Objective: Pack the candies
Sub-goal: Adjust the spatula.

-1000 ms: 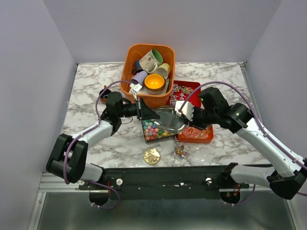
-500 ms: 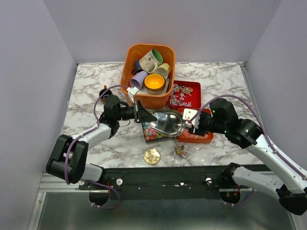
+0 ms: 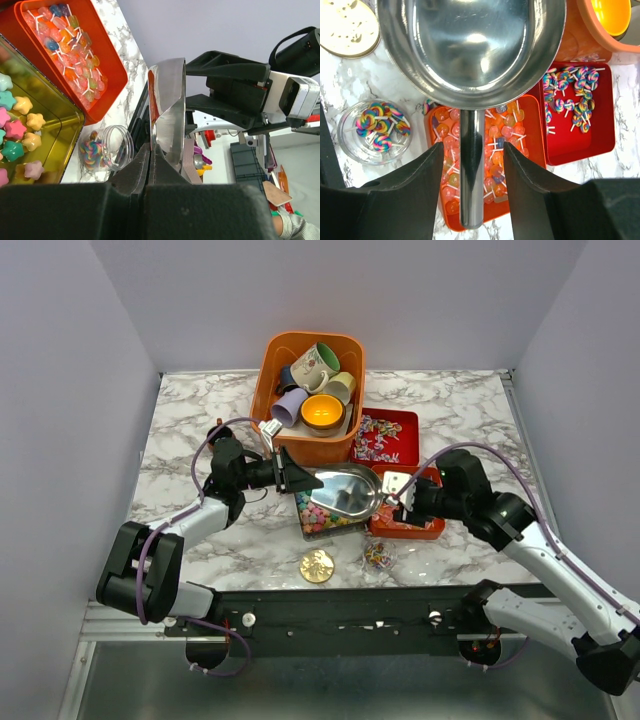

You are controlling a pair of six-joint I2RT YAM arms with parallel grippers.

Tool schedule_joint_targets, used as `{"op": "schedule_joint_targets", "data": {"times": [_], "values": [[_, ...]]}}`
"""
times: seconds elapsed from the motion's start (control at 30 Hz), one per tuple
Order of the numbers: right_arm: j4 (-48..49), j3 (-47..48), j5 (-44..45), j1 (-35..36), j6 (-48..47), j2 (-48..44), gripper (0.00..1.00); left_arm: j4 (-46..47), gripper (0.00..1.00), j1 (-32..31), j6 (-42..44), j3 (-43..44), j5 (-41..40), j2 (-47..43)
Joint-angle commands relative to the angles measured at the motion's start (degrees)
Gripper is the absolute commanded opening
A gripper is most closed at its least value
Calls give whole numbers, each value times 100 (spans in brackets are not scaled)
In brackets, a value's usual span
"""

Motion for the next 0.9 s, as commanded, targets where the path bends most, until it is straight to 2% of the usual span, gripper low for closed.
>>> {"op": "schedule_joint_targets", "data": {"times": [0.0,0.2,0.4,0.5,0.67,0.73,0.77,0.8,0.83,0.87], "values": [[457,-51,-338,-140,-117,191,57,212,0,33,-115,109,226,-87],[519,-24,-558,-202,-188,420,54,185,0,77,-98,136,243,-69],[467,-42,-637,-228,-205,490,46,177,0,139,-98,127,235,-17],[449,-68,-611,-228,-240,464,39,194,0,148,-89,127,226,10],[519,-95,-567,-245,-205,446,17,203,0,156,-62,136,209,71],[441,63,-575,-245,-135,472,7,-41,0,156,60,162,112,63],[336,168,-515,-263,-135,551,6,-400,0,217,435,275,-19,28],[48,291,-479,-289,-152,595,4,-1108,9,279,656,328,-333,-42],[-129,632,-444,-411,-292,639,1,-1237,37,358,789,338,-432,-78],[-331,809,-435,-526,-424,735,1,-1317,44,576,1016,312,-512,-122]]}}
